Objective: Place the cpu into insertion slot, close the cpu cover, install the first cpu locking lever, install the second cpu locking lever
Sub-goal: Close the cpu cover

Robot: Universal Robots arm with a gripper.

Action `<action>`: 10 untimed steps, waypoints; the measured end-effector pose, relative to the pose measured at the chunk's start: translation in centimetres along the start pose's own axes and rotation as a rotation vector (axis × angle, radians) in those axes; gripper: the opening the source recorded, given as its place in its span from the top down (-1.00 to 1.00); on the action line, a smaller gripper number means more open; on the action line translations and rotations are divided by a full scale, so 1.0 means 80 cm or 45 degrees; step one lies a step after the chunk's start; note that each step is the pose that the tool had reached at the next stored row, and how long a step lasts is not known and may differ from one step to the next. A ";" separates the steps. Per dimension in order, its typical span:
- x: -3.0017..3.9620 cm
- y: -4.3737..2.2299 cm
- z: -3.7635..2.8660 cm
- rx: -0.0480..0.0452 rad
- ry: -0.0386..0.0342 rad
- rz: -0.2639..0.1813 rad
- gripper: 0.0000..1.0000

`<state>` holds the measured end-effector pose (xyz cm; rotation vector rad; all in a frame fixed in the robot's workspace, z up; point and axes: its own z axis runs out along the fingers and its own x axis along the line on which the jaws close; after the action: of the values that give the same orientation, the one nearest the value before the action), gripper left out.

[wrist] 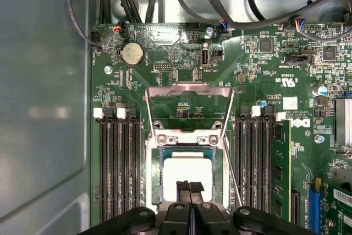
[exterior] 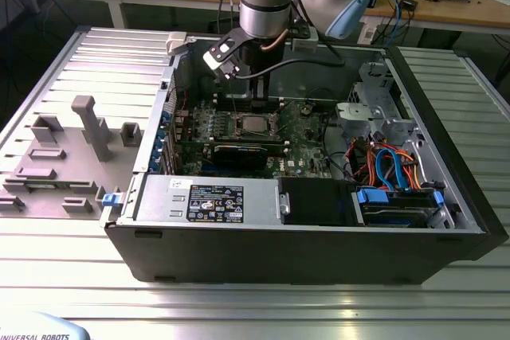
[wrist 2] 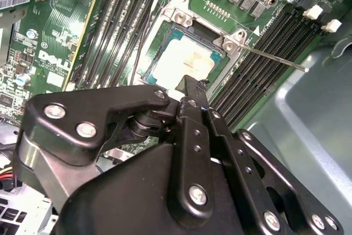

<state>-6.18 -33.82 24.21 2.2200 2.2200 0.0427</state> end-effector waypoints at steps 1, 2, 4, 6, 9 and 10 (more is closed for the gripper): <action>0.0000 0.0000 -0.0007 0.000 0.0000 0.000 0.79; 0.0000 0.0000 -0.0019 0.000 0.0001 0.000 0.79; 0.0001 0.0001 -0.0033 0.000 0.0001 0.000 0.79; 0.0001 0.0001 -0.0047 0.000 0.0001 0.000 0.79; 0.0001 0.0001 -0.0072 0.000 0.0000 0.000 0.79; 0.0001 0.0001 -0.0078 0.000 0.0001 0.000 0.79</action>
<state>-6.18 -33.82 24.84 2.2201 2.2200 0.0428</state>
